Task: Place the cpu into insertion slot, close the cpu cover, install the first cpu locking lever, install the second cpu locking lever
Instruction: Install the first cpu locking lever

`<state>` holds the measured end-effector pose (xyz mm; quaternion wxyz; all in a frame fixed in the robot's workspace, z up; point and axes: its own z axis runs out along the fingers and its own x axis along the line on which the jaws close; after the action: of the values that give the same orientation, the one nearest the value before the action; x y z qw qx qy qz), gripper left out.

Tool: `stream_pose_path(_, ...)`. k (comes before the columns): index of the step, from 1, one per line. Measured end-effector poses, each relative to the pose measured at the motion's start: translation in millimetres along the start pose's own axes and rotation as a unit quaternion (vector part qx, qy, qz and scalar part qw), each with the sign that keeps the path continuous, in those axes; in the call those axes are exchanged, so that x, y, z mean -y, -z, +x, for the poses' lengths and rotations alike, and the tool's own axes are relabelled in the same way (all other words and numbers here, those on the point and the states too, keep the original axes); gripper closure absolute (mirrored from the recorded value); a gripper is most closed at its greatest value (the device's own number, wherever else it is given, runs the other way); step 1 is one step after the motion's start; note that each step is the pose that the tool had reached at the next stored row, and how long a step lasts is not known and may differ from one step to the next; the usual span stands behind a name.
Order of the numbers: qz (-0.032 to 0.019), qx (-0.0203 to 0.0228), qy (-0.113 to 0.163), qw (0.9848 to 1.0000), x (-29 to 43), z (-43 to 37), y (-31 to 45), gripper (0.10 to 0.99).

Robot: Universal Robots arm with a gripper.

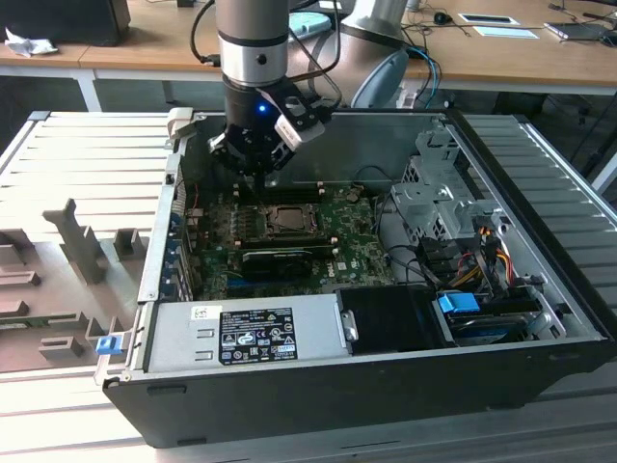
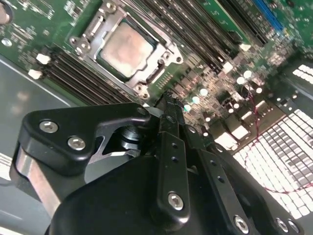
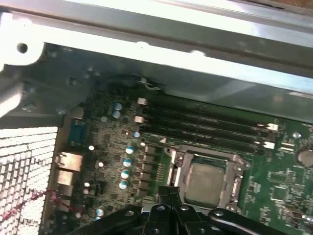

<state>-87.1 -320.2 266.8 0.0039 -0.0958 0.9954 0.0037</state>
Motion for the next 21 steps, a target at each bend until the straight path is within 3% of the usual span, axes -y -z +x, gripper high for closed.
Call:
stream_pose_path(4, 0.0006, 0.0029, 0.0, 1.0, -2.5, 12.8, -0.5, 0.98)
stream_pose_path(7, 0.0014, 0.0074, 0.0, 1.0, -3.8, 19.8, -2.6, 0.98)
stream_pose_path(8, 0.0008, 0.0078, 0.0, 1.0, -4.0, 21.1, -2.9, 0.98)
stream_pose_path(10, -0.0056, 0.0092, -0.001, 0.9999, -5.0, 26.2, -3.9, 0.98)
stream_pose_path(14, -0.0117, 0.0103, -0.001, 0.9999, -6.7, 27.5, -7.1, 0.98)
stream_pose_path(16, -0.0121, 0.0105, -0.005, 0.9999, -7.2, 27.4, -8.2, 0.98)
stream_pose_path(21, -0.0113, 0.0112, -0.046, 0.9988, -7.2, 27.4, -9.6, 0.98)
